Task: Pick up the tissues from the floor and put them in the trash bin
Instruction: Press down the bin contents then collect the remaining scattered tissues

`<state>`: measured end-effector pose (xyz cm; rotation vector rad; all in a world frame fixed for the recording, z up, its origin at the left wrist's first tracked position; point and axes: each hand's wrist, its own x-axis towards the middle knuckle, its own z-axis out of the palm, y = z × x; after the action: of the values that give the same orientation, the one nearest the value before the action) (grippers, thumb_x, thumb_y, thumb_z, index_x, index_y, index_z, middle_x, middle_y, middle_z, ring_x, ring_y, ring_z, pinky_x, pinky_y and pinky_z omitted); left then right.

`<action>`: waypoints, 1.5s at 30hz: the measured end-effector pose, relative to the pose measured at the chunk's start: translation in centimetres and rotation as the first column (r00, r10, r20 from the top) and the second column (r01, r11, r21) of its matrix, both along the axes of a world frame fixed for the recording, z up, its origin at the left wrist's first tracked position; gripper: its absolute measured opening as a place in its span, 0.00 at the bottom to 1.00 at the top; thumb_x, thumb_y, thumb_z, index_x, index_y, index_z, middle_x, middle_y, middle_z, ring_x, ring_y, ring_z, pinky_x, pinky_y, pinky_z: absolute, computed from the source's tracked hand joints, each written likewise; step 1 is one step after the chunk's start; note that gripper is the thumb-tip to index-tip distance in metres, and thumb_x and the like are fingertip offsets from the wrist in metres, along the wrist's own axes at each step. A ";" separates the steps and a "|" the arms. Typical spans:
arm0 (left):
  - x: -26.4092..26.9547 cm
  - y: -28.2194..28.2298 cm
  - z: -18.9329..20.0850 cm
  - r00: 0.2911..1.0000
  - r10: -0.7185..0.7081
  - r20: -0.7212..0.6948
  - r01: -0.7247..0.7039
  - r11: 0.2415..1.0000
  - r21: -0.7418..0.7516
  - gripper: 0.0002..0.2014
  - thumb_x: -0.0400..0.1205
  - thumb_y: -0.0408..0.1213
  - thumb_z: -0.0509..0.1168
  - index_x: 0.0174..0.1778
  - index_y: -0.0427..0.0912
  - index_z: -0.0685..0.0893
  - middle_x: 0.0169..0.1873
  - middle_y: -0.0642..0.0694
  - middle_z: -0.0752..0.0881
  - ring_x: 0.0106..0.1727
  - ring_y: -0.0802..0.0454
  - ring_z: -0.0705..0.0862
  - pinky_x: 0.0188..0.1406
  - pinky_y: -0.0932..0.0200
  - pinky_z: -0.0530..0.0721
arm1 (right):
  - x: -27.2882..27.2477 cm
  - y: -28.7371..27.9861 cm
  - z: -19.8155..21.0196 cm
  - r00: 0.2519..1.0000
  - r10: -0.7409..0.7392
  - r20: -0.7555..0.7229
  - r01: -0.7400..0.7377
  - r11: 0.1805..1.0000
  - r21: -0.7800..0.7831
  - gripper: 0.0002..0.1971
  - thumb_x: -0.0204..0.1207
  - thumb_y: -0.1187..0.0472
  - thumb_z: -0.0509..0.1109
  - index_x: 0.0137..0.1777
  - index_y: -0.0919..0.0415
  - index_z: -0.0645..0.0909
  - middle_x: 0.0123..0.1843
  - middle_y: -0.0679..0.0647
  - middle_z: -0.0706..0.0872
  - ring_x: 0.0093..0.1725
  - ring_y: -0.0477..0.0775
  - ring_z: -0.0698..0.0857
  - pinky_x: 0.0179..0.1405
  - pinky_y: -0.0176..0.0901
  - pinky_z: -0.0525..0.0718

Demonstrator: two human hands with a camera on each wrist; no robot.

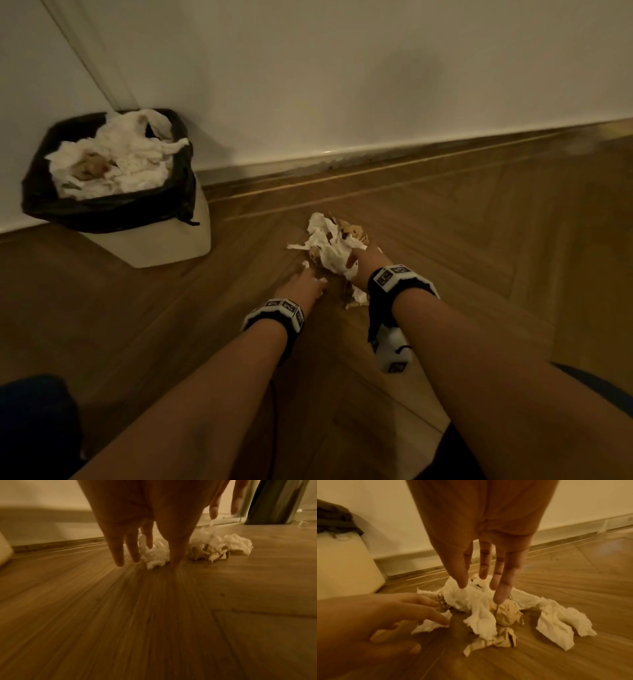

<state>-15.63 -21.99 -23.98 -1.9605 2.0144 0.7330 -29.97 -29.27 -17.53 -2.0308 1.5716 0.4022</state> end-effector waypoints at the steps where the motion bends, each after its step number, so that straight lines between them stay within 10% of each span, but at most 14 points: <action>1: 0.2 -0.1 -0.1 1.000 -0.020 0.012 0.020 1.000 0.014 0.19 0.86 0.47 0.53 0.73 0.49 0.69 0.75 0.40 0.65 0.70 0.39 0.71 0.66 0.46 0.74 | -0.1 0.3 -0.5 1.000 0.006 -0.013 -0.006 1.000 0.009 0.16 0.76 0.60 0.69 0.64 0.52 0.76 0.71 0.57 0.67 0.63 0.63 0.77 0.60 0.51 0.80; 14: 1.1 1.2 1.3 0.974 0.169 -0.152 -0.194 0.966 -0.171 0.15 0.80 0.37 0.64 0.61 0.35 0.75 0.66 0.40 0.67 0.54 0.41 0.80 0.54 0.52 0.77 | -0.5 3.7 -3.8 0.979 0.164 -0.125 -0.156 0.985 0.068 0.27 0.78 0.67 0.66 0.74 0.49 0.65 0.81 0.55 0.49 0.78 0.74 0.54 0.69 0.66 0.73; 20: 1.1 0.7 1.6 0.937 0.247 -0.247 -0.284 0.950 -0.128 0.13 0.80 0.36 0.62 0.59 0.38 0.74 0.60 0.38 0.79 0.57 0.39 0.81 0.51 0.50 0.77 | 0.7 3.5 -3.4 0.980 0.169 -0.109 -0.164 0.985 0.052 0.19 0.81 0.69 0.60 0.72 0.61 0.72 0.75 0.60 0.63 0.71 0.65 0.71 0.68 0.53 0.76; 24: 1.3 0.7 1.8 0.896 0.310 -0.318 -0.360 0.926 -0.113 0.11 0.81 0.35 0.60 0.59 0.40 0.73 0.55 0.37 0.83 0.54 0.40 0.83 0.45 0.55 0.75 | 1.1 2.1 -1.4 0.990 -0.132 0.050 0.125 0.984 0.131 0.14 0.80 0.65 0.62 0.63 0.64 0.81 0.65 0.59 0.81 0.64 0.59 0.80 0.61 0.46 0.77; 27: 1.3 0.6 2.5 0.846 0.378 -0.376 -0.445 0.889 -0.108 0.11 0.82 0.33 0.58 0.60 0.41 0.72 0.54 0.37 0.83 0.53 0.40 0.83 0.44 0.56 0.75 | 1.2 1.6 -0.3 0.859 -0.391 0.331 0.366 0.920 0.138 0.11 0.77 0.71 0.61 0.46 0.58 0.83 0.46 0.52 0.84 0.49 0.52 0.83 0.46 0.43 0.82; 30: 1.3 0.5 3.6 0.814 0.404 -0.418 -0.491 0.862 -0.124 0.11 0.83 0.33 0.57 0.61 0.41 0.72 0.55 0.36 0.82 0.52 0.39 0.82 0.42 0.55 0.75 | 1.0 0.8 1.6 0.549 -0.650 0.525 0.553 0.754 0.354 0.13 0.78 0.73 0.58 0.37 0.59 0.79 0.36 0.54 0.83 0.36 0.52 0.83 0.33 0.41 0.79; 34: 1.2 0.3 5.4 0.771 0.395 -0.499 -0.536 0.826 -0.175 0.11 0.83 0.33 0.57 0.61 0.39 0.73 0.56 0.35 0.82 0.54 0.37 0.82 0.44 0.55 0.75 | 0.4 0.7 5.0 0.086 -0.841 0.535 0.499 0.501 0.707 0.11 0.77 0.58 0.65 0.47 0.67 0.81 0.46 0.62 0.82 0.44 0.60 0.82 0.47 0.47 0.80; 37: 1.5 -0.1 6.8 0.752 0.371 -0.544 -0.546 0.814 -0.200 0.12 0.83 0.33 0.58 0.61 0.39 0.73 0.57 0.36 0.82 0.54 0.40 0.82 0.45 0.55 0.75 | 0.2 1.2 6.9 0.001 -0.846 0.533 0.354 0.499 0.791 0.30 0.74 0.49 0.71 0.70 0.69 0.74 0.64 0.66 0.82 0.64 0.65 0.81 0.65 0.58 0.79; 40: 2.3 -0.4 8.1 0.738 0.343 -0.581 -0.558 0.795 -0.240 0.12 0.83 0.32 0.58 0.62 0.39 0.72 0.59 0.38 0.81 0.56 0.42 0.82 0.49 0.55 0.77 | 1.1 2.3 9.0 -0.093 -0.847 0.523 0.186 0.502 0.845 0.25 0.79 0.57 0.67 0.73 0.69 0.71 0.67 0.70 0.80 0.66 0.67 0.81 0.57 0.57 0.83; 45: 4.3 -0.3 10.3 0.695 0.316 -0.645 -0.633 0.695 -0.341 0.10 0.83 0.31 0.59 0.60 0.39 0.75 0.62 0.41 0.77 0.58 0.47 0.80 0.54 0.63 0.74 | 3.2 2.8 11.5 -0.197 -0.832 0.519 0.046 0.521 0.852 0.24 0.82 0.57 0.62 0.72 0.72 0.71 0.68 0.69 0.78 0.69 0.66 0.78 0.73 0.58 0.73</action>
<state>-11.34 -22.25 -13.68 -3.0230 2.1585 1.0104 -26.76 -26.45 -5.99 -0.4583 0.8485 -0.7502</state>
